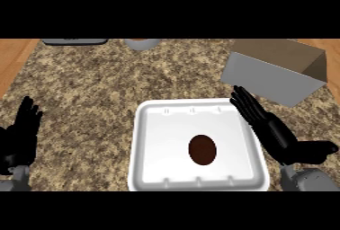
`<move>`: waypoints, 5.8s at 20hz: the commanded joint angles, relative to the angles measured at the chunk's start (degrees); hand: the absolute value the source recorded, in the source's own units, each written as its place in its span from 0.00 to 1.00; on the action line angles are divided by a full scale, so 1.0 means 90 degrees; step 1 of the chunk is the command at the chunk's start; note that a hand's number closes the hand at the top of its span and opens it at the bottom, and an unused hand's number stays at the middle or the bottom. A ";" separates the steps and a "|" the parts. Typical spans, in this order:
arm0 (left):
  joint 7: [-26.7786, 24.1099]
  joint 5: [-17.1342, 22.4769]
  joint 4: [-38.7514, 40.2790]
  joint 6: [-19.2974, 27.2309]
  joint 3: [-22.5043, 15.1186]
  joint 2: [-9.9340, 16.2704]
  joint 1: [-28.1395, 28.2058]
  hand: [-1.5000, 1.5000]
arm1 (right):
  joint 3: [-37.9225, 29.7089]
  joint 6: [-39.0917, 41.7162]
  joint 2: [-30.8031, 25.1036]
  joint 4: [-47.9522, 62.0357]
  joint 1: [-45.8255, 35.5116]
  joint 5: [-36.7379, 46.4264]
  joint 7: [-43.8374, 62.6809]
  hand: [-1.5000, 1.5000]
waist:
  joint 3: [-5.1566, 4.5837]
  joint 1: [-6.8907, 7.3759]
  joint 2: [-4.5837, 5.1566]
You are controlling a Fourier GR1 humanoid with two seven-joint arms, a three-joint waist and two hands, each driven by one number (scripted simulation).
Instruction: Pick the cupcake from the tray and place it in the cardboard box
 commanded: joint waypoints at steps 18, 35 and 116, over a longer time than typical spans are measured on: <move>-0.1274 -0.1272 -0.0506 -0.2291 -0.1548 0.0355 -0.1426 0.50 | -0.0668 0.1355 -0.2287 0.0168 -0.1796 0.2949 -0.2930 0.00 | 0.0017 0.0115 0.0266; -0.1130 -0.1377 -0.0579 -0.2670 -0.1146 0.0345 -0.1388 0.50 | 0.1662 0.2742 -0.2090 -0.2338 -0.2302 0.5860 0.0642 0.00 | 0.0008 0.0128 0.0244; -0.0696 -0.3305 -0.1005 -0.4259 0.0581 -0.1504 -0.1239 0.50 | 0.0434 0.0156 0.2365 0.2761 -0.2319 0.9919 -0.1381 1.00 | 0.0017 0.0136 0.0261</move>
